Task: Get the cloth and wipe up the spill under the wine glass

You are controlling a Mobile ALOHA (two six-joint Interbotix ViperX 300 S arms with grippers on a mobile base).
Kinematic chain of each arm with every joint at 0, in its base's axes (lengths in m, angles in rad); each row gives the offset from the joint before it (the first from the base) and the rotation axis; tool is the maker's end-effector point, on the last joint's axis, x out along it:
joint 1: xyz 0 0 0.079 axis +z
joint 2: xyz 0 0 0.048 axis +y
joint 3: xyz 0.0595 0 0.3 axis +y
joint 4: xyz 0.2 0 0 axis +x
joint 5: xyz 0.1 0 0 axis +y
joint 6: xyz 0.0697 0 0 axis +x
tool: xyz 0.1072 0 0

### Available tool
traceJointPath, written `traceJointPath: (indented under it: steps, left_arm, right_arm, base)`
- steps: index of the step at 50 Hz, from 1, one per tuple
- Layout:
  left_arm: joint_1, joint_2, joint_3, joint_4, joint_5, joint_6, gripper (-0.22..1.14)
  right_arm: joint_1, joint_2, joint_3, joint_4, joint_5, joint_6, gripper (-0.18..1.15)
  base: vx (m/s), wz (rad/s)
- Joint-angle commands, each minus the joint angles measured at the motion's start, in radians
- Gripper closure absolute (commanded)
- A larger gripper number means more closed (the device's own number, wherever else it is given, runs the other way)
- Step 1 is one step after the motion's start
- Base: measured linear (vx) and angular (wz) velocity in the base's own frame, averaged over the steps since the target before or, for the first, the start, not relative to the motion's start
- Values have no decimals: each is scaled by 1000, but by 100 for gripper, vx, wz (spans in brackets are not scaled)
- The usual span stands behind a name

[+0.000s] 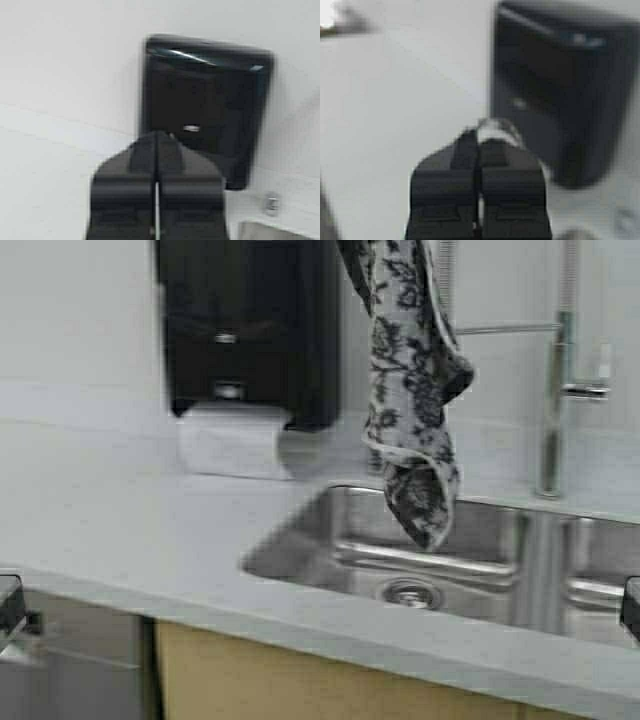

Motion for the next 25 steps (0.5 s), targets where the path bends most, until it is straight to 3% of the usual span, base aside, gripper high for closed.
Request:
traceJointPath:
  steps: [1,25]
  left_arm:
    - [-2,3,-11,-2,-5,-2,89]
    - [-2,-12,-6,-2,-5,-5,89]
  right_arm:
    - [3,2,-3,0,-23,-5,91]
    - [3,8,23,8,-46,0,91]
  base:
    - [-6,55]
    - [-6,56]
